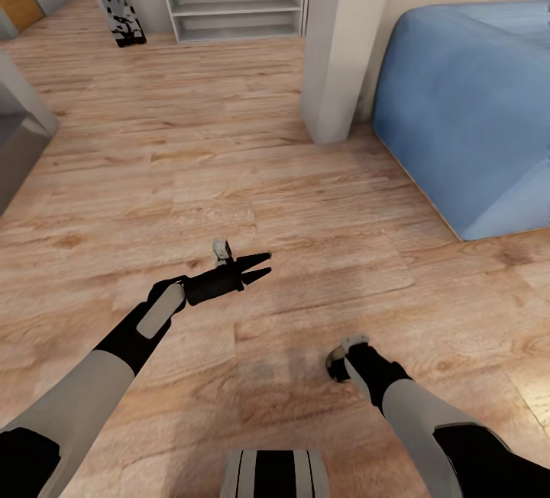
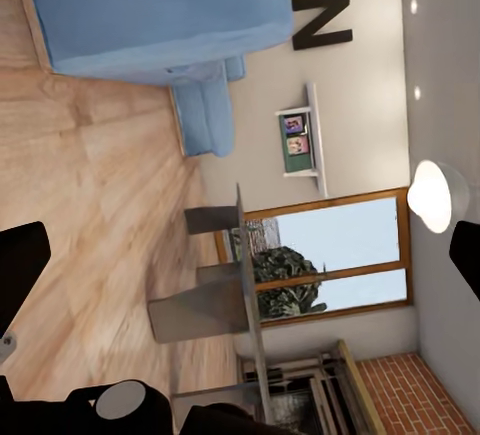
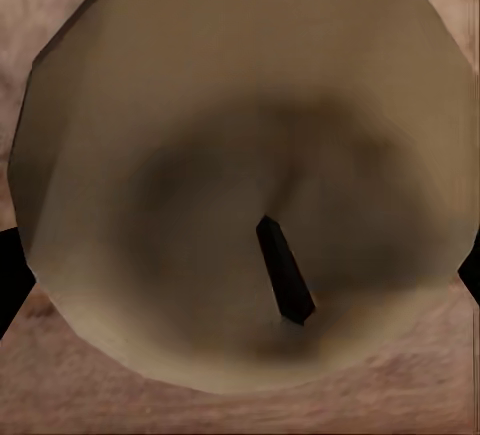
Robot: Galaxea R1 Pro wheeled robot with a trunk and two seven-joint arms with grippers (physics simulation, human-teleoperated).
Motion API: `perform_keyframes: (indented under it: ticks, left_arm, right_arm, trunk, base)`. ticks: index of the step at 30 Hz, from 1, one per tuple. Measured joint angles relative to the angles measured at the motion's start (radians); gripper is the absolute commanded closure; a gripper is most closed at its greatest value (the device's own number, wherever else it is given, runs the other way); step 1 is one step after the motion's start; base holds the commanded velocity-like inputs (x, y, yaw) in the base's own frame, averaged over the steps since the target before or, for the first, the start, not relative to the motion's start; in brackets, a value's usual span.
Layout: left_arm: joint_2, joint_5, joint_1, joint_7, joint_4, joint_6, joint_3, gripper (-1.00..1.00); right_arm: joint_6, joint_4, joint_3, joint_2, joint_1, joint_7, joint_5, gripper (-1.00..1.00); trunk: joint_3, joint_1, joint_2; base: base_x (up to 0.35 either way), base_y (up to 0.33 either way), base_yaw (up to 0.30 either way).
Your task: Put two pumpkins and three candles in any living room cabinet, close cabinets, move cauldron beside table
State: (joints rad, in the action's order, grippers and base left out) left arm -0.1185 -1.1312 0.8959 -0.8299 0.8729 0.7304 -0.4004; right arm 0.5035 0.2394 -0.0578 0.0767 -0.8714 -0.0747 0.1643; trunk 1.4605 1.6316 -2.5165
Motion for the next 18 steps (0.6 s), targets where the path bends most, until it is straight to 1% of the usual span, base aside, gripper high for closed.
perform_keyframes:
  ticks: [2,5,11,17,18]
  left_arm:
    - [0.003,0.001,0.0,0.0,0.0,0.0,0.0,-1.0]
    - [0.003,-0.003,-0.002,0.0,-0.001,-0.001,0.001,-1.0]
    - [0.003,-0.004,-0.003,0.0,0.0,-0.001,0.002,-1.0]
    - [0.003,-0.005,-0.003,0.0,0.0,-0.002,0.002,-1.0]
    - [0.003,-0.006,-0.003,0.0,0.0,-0.002,0.002,-1.0]
  right_arm:
    - [0.0,0.0,0.0,0.0,0.0,0.0,0.0,1.0]
    - [0.0,0.0,0.0,0.0,0.0,0.0,-0.001,1.0]
    - [0.0,0.0,-0.001,0.0,0.0,0.0,-0.001,1.0]
    - [0.0,0.0,0.0,0.0,0.0,0.0,-0.002,1.0]
    - [0.001,0.0,-0.001,0.0,0.0,0.0,-0.001,1.0]
  trunk:
    - [-0.008,-0.001,0.0]
    - [-0.008,-0.001,0.001]
    - [-0.031,-0.004,0.002]
    - [-0.031,-0.004,0.002]
    - [-0.035,-0.004,0.002]
  base:
    - [0.0,0.0,0.0]
    - [0.0,0.0,0.0]
    - [0.0,0.0,0.0]
    - [0.0,0.0,0.0]
    - [0.0,0.0,0.0]
